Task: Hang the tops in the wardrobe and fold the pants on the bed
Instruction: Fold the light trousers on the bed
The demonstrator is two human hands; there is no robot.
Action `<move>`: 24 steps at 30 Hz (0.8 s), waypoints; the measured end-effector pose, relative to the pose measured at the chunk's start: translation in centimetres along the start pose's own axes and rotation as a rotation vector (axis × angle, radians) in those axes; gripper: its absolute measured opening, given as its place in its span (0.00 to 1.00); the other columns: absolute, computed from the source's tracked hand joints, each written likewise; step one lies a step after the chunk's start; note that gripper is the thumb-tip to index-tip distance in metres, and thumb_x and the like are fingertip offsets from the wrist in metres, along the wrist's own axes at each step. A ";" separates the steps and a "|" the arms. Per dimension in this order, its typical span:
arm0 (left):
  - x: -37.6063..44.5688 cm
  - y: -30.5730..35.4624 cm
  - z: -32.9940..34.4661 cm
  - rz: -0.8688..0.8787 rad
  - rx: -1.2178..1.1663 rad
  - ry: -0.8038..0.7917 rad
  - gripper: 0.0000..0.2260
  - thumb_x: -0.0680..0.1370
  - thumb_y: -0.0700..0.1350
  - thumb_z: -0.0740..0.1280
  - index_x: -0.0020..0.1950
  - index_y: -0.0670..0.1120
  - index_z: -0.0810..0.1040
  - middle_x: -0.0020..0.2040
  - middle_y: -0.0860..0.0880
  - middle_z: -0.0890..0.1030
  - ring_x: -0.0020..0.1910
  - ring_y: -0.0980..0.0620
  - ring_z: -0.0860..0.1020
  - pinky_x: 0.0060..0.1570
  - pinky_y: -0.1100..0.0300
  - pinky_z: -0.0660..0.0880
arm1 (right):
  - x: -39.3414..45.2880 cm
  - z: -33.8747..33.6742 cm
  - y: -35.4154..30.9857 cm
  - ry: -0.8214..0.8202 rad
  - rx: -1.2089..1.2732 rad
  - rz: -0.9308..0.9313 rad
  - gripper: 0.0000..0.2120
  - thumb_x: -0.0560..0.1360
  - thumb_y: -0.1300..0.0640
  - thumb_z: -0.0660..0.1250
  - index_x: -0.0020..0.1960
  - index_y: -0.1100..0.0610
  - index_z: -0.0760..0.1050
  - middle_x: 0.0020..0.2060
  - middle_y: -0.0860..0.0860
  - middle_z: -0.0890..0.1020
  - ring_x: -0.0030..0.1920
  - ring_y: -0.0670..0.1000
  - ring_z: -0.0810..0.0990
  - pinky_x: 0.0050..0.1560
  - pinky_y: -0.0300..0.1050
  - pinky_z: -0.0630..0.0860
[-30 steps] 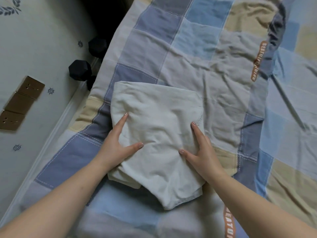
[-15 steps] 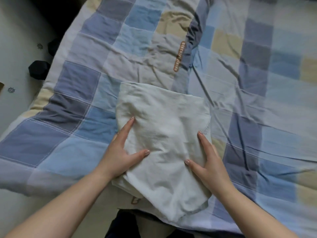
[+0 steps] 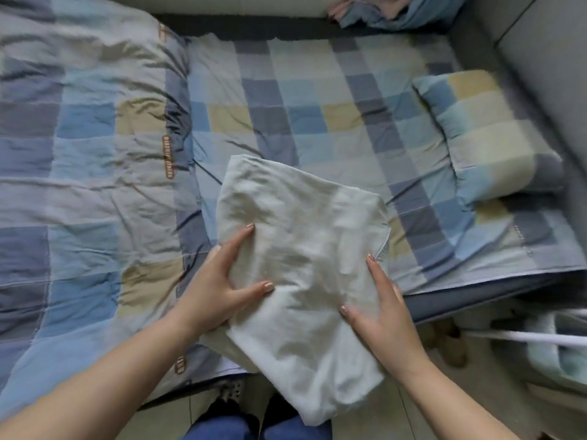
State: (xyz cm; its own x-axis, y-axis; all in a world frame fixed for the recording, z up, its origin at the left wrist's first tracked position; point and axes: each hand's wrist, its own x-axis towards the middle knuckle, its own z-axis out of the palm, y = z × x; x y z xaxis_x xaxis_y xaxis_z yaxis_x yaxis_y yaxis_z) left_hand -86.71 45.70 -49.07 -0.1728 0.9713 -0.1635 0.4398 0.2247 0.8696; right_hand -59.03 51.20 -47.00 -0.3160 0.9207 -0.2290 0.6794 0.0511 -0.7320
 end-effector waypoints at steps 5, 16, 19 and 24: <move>-2.0 7.3 0.4 0.158 0.018 -0.176 0.34 0.62 0.68 0.70 0.64 0.77 0.60 0.62 0.56 0.70 0.56 0.69 0.69 0.52 0.83 0.62 | -8.5 -4.7 -1.6 0.212 0.034 0.077 0.43 0.68 0.58 0.77 0.66 0.29 0.54 0.61 0.46 0.68 0.62 0.41 0.68 0.62 0.30 0.61; -11.3 19.2 9.6 0.431 0.043 -0.550 0.36 0.58 0.75 0.69 0.65 0.75 0.63 0.64 0.71 0.67 0.61 0.73 0.67 0.55 0.71 0.66 | -31.8 -11.1 -0.4 0.559 0.099 0.266 0.39 0.71 0.53 0.74 0.67 0.29 0.52 0.66 0.32 0.61 0.64 0.21 0.53 0.62 0.18 0.51; -16.1 21.9 13.8 0.495 0.082 -0.688 0.35 0.60 0.73 0.70 0.65 0.74 0.63 0.63 0.74 0.66 0.63 0.65 0.68 0.59 0.64 0.68 | -40.0 -10.7 1.0 0.662 0.144 0.335 0.39 0.71 0.54 0.73 0.68 0.31 0.52 0.67 0.28 0.56 0.67 0.24 0.53 0.63 0.19 0.51; -26.7 25.3 21.7 0.522 0.120 -0.891 0.36 0.59 0.67 0.72 0.66 0.71 0.65 0.62 0.65 0.70 0.59 0.68 0.71 0.56 0.67 0.69 | -54.4 -9.5 3.3 0.829 0.234 0.518 0.39 0.71 0.53 0.73 0.66 0.27 0.52 0.65 0.24 0.55 0.65 0.22 0.53 0.60 0.16 0.50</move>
State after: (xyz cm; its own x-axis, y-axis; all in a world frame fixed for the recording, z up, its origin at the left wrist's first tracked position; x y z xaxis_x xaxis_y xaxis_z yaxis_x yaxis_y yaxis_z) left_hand -51.79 27.12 -32.78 0.7565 0.6451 -0.1079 0.3663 -0.2812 0.8870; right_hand -33.30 4.94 -30.89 0.6031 0.7913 -0.1009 0.4273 -0.4272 -0.7968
